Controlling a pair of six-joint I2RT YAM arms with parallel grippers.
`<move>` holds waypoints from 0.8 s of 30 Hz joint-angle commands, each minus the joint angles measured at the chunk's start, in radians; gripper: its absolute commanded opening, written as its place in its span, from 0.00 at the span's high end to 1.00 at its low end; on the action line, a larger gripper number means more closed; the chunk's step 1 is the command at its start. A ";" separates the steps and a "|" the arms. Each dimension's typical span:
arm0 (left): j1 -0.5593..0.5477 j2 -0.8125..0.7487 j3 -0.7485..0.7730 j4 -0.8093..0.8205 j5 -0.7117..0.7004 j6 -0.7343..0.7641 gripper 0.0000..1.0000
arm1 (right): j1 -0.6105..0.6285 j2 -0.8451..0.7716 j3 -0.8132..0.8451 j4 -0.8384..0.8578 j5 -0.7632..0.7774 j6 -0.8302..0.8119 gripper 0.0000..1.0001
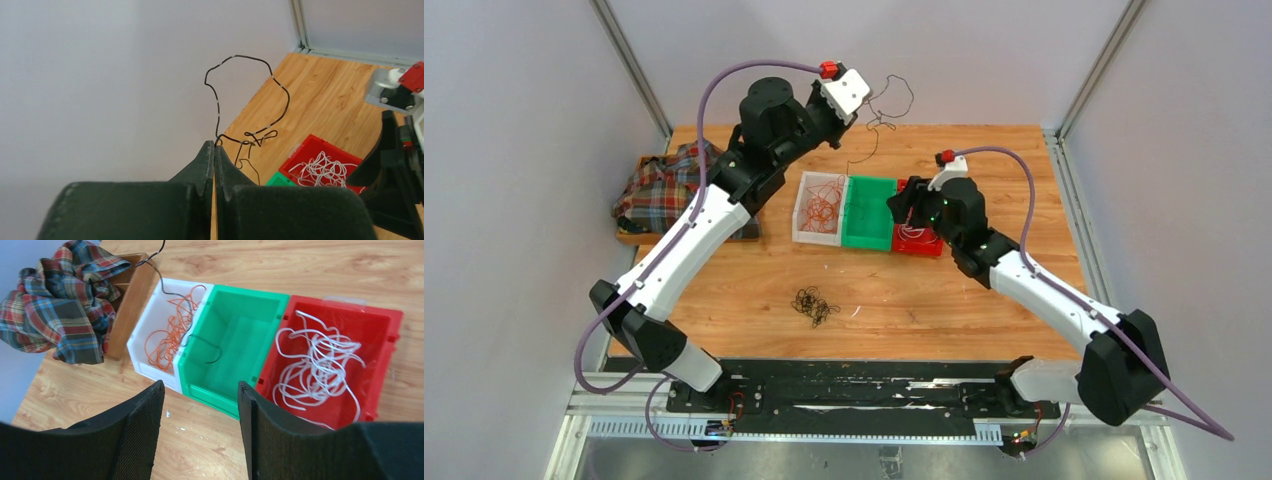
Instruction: Untangle the cables
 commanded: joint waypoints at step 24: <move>-0.127 0.071 0.027 0.065 -0.053 0.166 1.00 | -0.081 -0.222 -0.184 -0.084 0.058 0.072 0.43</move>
